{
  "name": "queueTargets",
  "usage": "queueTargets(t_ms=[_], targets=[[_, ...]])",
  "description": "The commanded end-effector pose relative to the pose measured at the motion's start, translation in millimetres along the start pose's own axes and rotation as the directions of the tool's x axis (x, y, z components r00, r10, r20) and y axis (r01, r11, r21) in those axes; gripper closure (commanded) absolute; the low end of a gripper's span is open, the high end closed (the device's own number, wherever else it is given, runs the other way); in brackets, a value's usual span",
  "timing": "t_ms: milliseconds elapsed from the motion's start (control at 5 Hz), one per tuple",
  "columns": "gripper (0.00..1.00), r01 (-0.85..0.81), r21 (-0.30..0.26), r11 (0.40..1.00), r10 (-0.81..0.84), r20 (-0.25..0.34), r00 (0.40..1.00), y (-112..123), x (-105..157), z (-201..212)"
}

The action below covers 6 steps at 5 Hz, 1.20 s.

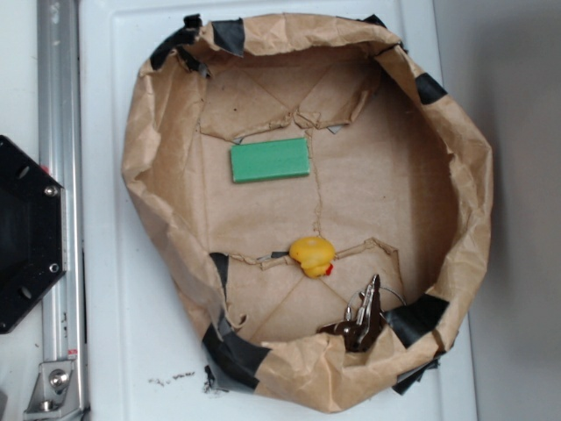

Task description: Grab the yellow duck.

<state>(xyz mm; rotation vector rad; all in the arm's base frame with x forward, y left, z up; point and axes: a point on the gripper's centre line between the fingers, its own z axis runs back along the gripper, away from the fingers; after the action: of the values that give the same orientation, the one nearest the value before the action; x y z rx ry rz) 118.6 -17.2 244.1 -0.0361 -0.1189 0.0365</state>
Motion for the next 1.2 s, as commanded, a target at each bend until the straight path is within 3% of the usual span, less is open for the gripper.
queueTargets(t_ms=[0,200,600,800,1000], targets=[[0.0,0.0,0.0,1.0,0.0,0.0,1.0,0,0,0],[0.0,0.022,-0.054,0.998,-0.017,0.085,0.996,10,51,-2],[0.0,0.006,-0.098,0.995,0.003,0.091,0.996,26,117,-53],[0.0,0.076,-0.115,0.99,-0.07,0.057,0.996,27,127,-96],[0.0,0.158,-0.084,0.984,-0.153,0.064,0.986,32,125,-134]])
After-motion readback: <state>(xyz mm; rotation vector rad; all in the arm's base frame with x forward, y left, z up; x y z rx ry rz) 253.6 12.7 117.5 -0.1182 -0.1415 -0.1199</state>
